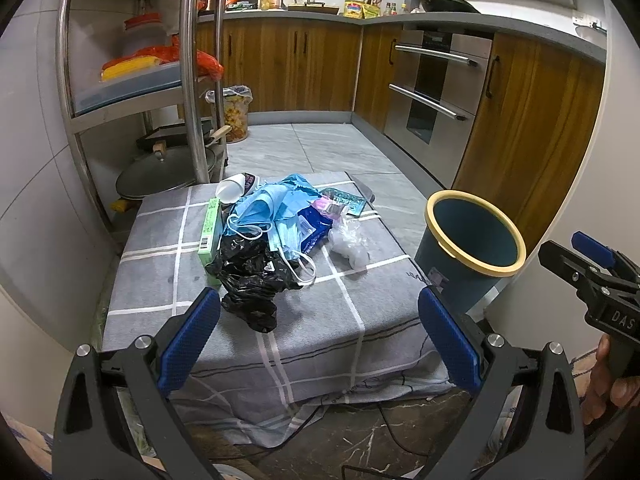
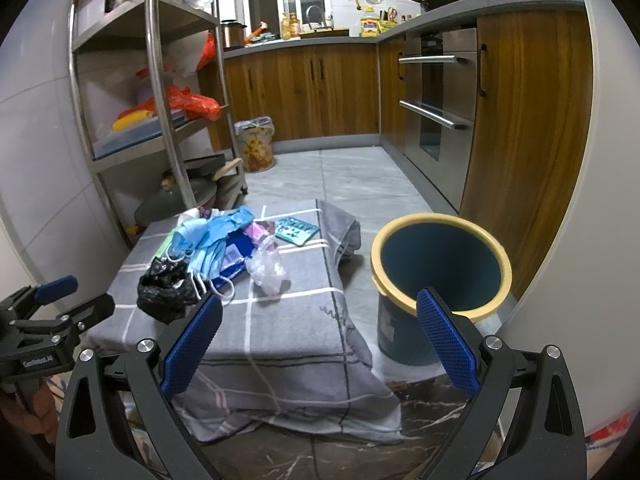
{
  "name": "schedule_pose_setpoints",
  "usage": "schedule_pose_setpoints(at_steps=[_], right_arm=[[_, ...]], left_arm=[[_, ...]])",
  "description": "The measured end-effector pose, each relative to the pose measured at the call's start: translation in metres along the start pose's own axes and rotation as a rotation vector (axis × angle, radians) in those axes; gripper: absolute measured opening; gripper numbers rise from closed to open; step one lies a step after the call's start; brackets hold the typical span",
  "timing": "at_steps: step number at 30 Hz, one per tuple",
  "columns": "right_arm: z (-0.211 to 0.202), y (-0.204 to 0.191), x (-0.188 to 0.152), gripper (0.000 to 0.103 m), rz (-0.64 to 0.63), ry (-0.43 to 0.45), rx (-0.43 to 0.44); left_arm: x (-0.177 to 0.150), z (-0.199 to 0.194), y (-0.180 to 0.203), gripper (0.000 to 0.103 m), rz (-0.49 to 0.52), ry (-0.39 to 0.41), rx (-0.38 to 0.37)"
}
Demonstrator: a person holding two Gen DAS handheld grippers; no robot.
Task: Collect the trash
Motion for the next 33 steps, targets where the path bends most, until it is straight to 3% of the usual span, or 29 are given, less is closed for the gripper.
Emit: schedule_pose_setpoints(at_steps=[33], right_arm=[[-0.003, 0.013, 0.002, 0.097, 0.014, 0.003, -0.028]], left_arm=[[-0.002, 0.001, -0.001, 0.098, -0.003, -0.006, 0.001]])
Point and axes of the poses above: each gripper's, at about its wrist camera, not at the fingertips, and z roughly the way its jaws point, y to its right, x to its top, the point moved 10 cm from there along z, roughly the way its jaws point, and after that the axes turned 3 degrees about y, right-handed, at the moved point
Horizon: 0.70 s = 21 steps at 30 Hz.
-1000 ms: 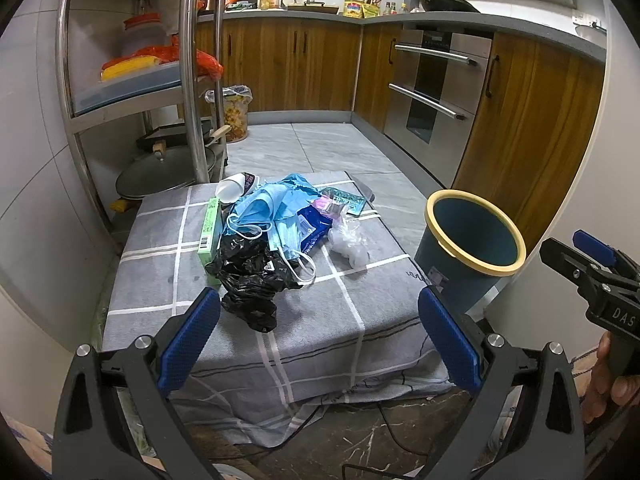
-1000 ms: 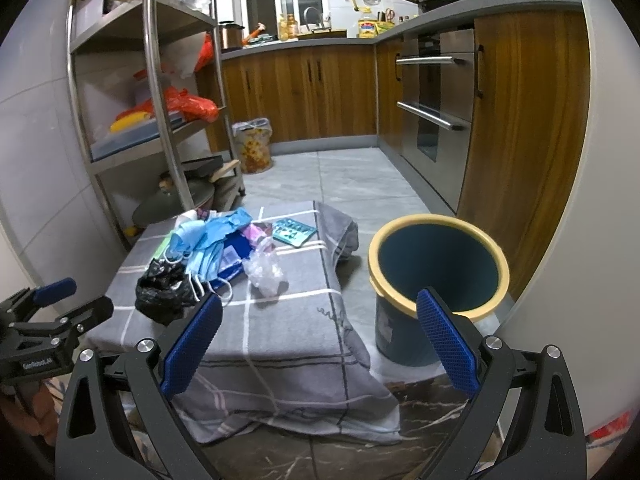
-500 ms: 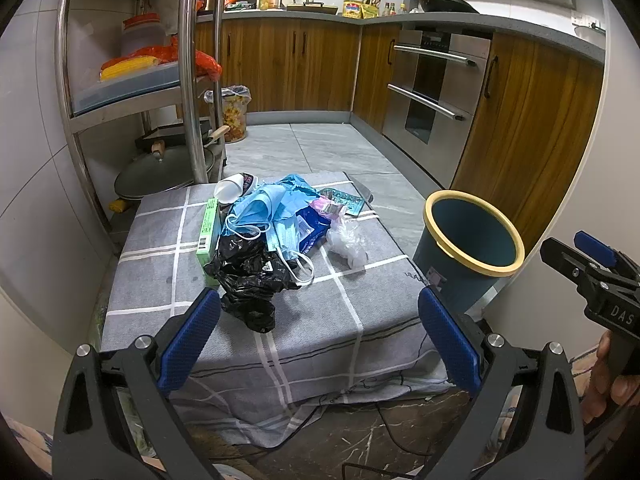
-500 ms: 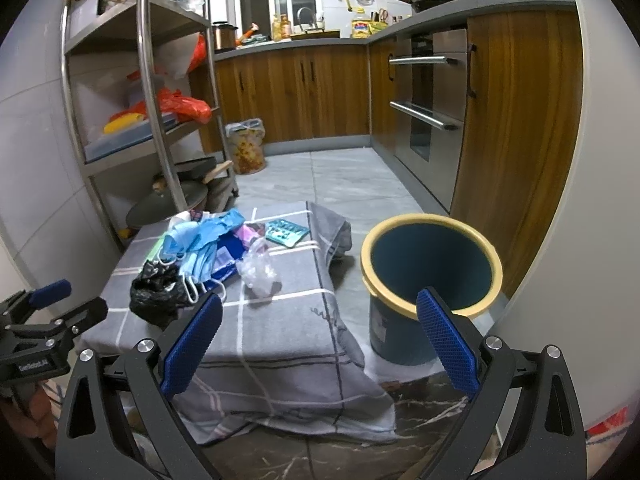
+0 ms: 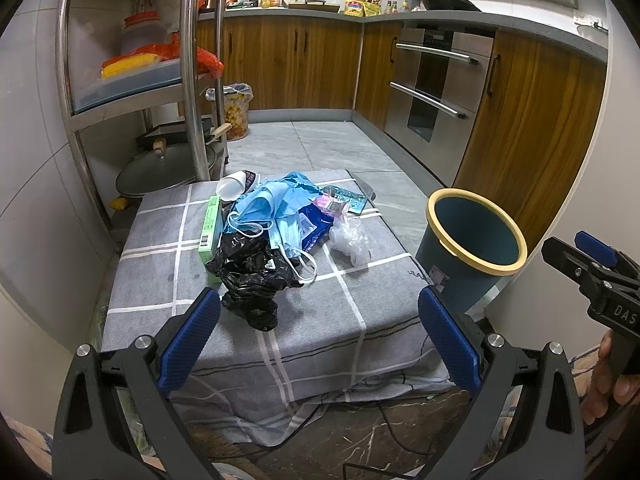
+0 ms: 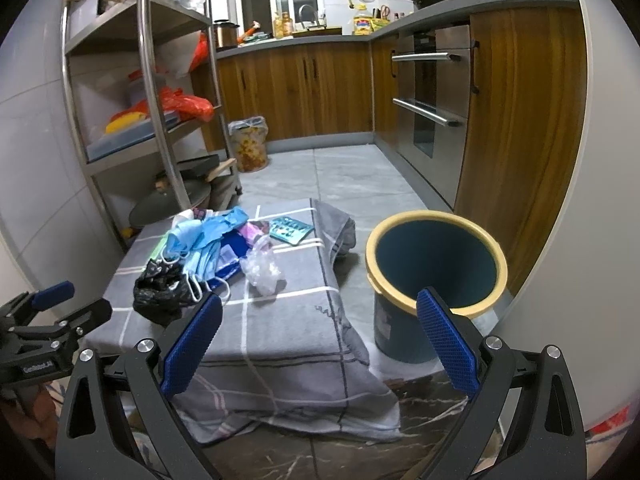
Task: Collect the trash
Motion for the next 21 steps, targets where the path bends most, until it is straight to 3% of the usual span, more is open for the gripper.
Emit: schedule_pose_setpoints(at_steps=[21], right_arm=[[0.006, -0.017, -0.004, 0.097, 0.003, -0.014, 0.031]], left_arm=[[-0.001, 0.004, -0.014, 0.098, -0.02, -0.017, 0.026]])
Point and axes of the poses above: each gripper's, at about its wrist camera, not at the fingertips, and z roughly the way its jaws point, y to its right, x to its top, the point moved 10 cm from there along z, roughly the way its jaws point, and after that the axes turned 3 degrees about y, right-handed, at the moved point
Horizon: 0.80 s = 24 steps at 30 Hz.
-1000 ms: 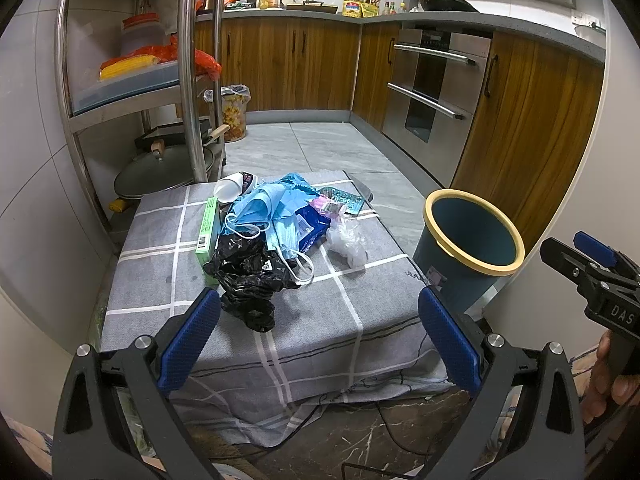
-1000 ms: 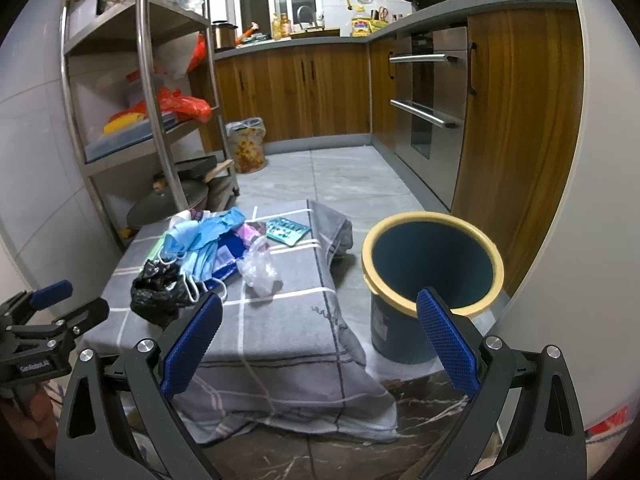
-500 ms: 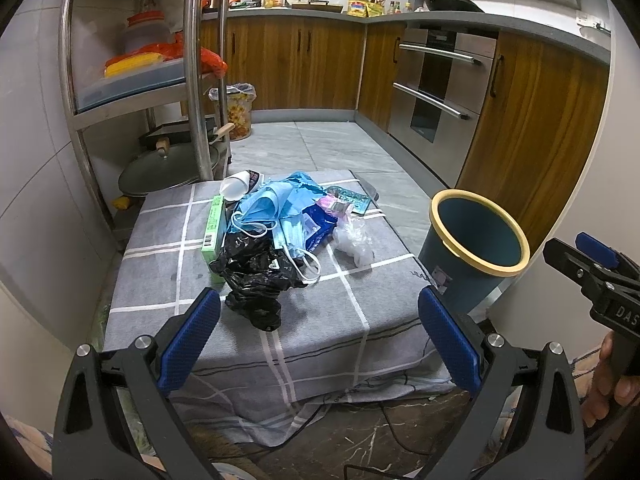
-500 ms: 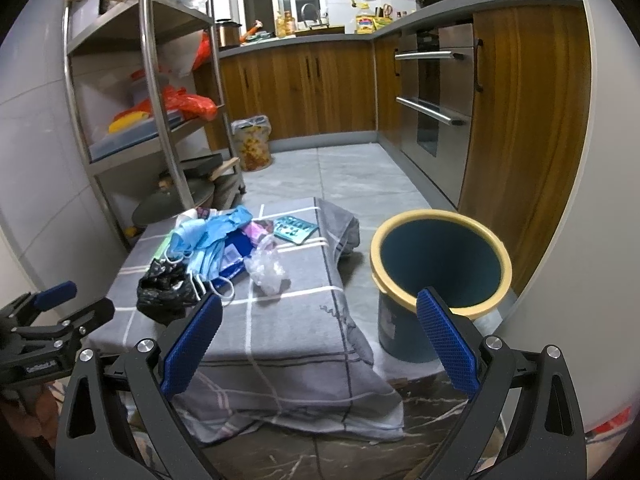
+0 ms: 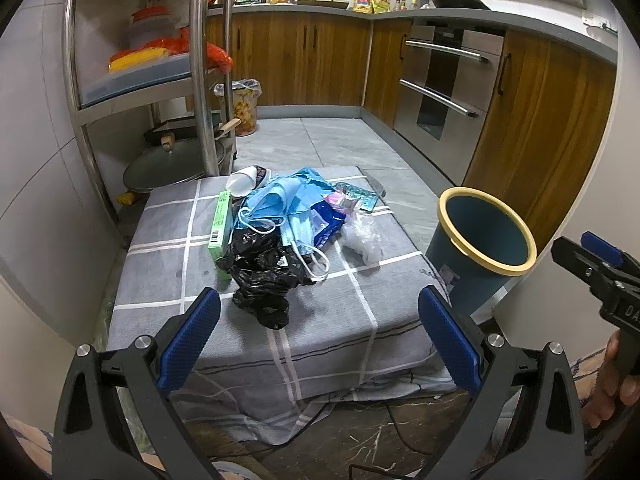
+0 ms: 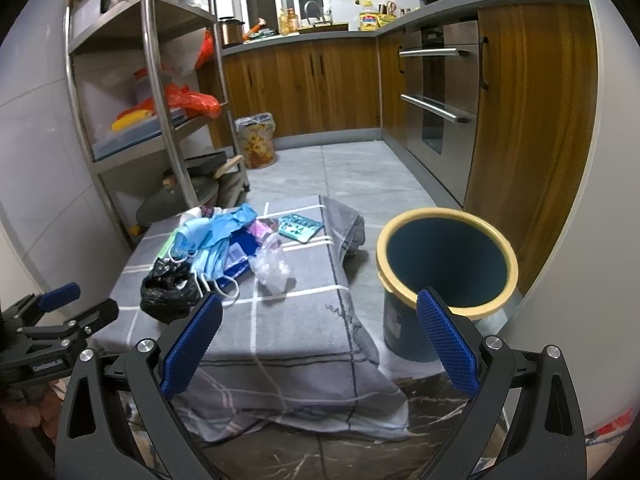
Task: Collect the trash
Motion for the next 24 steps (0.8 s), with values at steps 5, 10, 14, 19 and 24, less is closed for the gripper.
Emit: schedule_pose_setpoints(at_steps=[5, 10, 14, 19, 24], right_arm=[[0.003, -0.001, 0.001, 0.097, 0.003, -0.007, 0.009], [0.004, -0.002, 0.0, 0.097, 0.004, -0.011, 0.012], [0.011, -0.008, 0.004, 0.097, 0.02, -0.051, 0.062], [0.029, -0.02, 0.015, 0.097, 0.031, -0.096, 0.124], [0.059, -0.035, 0.025, 0.097, 0.037, -0.175, 0.183]], left_arm=[[-0.001, 0.004, -0.008, 0.098, -0.007, -0.009, 0.015], [-0.001, 0.007, -0.01, 0.098, 0.001, -0.014, 0.013], [0.002, 0.014, -0.017, 0.098, -0.007, -0.039, 0.019], [0.01, 0.037, -0.048, 0.091, -0.058, -0.111, 0.042], [0.017, 0.064, -0.075, 0.079, -0.079, -0.185, 0.037]])
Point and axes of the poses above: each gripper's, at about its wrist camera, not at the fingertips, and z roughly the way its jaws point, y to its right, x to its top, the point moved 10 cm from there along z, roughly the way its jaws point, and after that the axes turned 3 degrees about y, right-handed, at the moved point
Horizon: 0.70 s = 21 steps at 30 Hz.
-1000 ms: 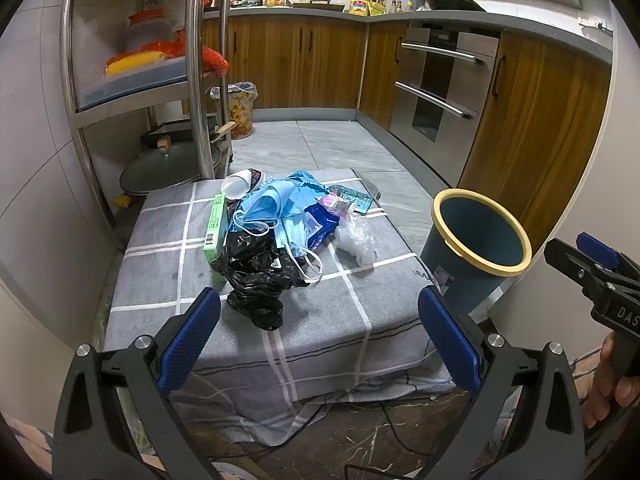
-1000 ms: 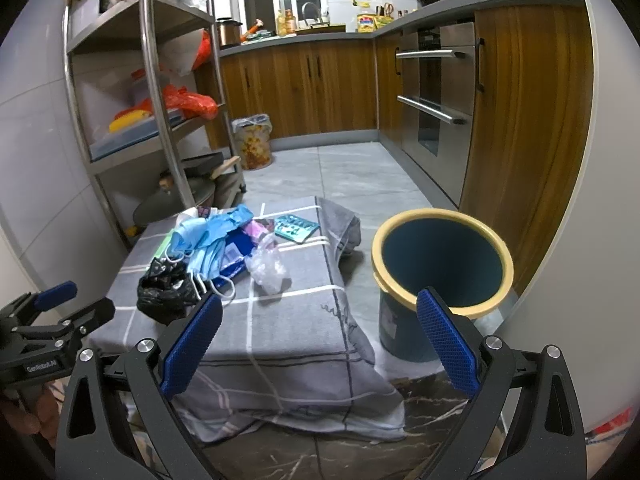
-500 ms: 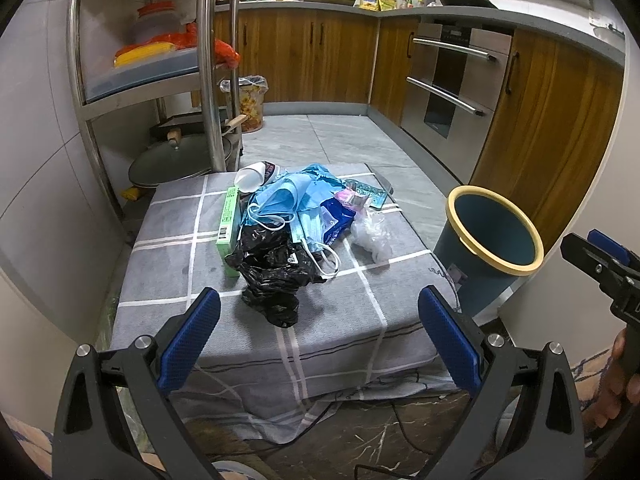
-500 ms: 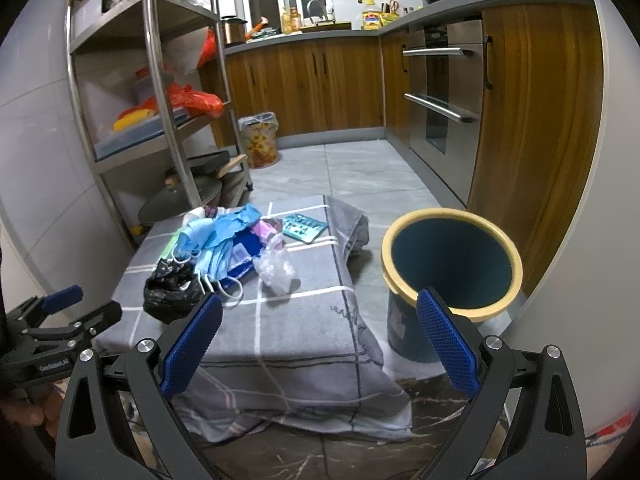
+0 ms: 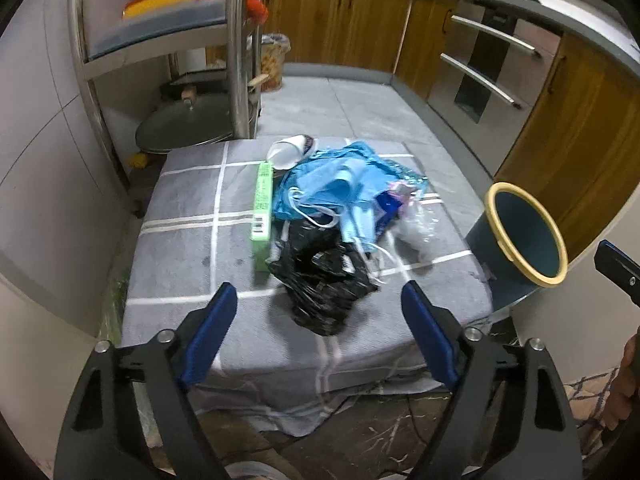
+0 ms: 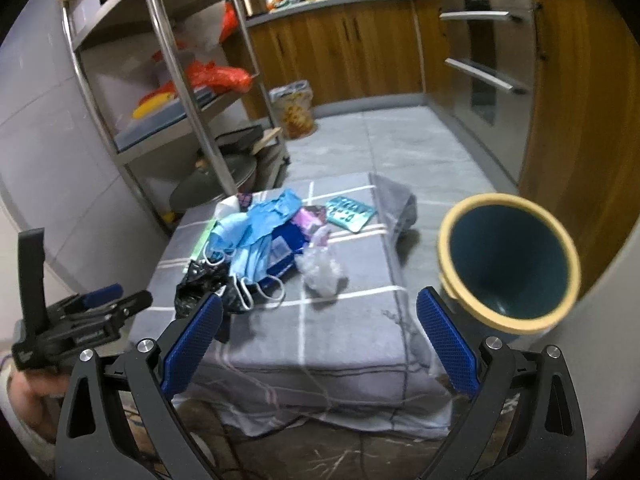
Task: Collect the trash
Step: 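Grasp the green box with the left gripper while the right grasps the clear plastic bag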
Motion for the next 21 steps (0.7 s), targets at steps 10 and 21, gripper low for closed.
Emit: schedule_pose_setpoints(at_steps=[10, 21], right_arm=[[0.07, -0.003, 0.007, 0.095, -0.024, -0.136, 0.049], [0.151, -0.006, -0.004, 0.093, -0.101, -0.235, 0.03]], left_arm=[[0.031, 0.05, -0.036, 0.057, -0.024, -0.091, -0.022], [0.042, 0.126, -0.061, 0.041, -0.006, -0.201, 0.011]])
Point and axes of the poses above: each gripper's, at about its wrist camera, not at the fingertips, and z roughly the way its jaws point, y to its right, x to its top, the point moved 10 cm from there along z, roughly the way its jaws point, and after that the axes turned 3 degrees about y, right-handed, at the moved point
